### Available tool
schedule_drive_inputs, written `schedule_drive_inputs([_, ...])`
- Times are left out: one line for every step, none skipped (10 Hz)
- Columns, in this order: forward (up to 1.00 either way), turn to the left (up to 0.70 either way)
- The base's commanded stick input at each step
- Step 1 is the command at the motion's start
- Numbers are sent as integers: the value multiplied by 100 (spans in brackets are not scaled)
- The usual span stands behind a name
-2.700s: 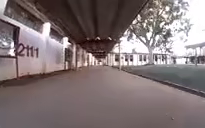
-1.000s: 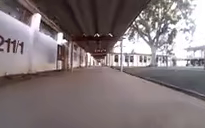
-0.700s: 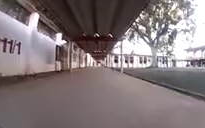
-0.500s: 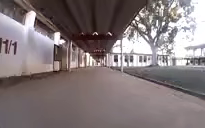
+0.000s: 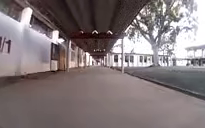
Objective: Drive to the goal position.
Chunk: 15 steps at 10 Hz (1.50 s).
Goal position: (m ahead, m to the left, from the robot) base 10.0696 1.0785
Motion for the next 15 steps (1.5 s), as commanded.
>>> schedule_drive_inputs([70, 0])
schedule_drive_inputs([70, 0])
schedule_drive_inputs([70, 0])
schedule_drive_inputs([70, 0])
schedule_drive_inputs([70, 0])
schedule_drive_inputs([70, 0])
schedule_drive_inputs([70, 0])
schedule_drive_inputs([70, 0])
schedule_drive_inputs([70, 0])
schedule_drive_inputs([70, 0])
schedule_drive_inputs([70, 0])
schedule_drive_inputs([70, 0])
schedule_drive_inputs([70, 0])
schedule_drive_inputs([70, 0])
schedule_drive_inputs([70, 0])
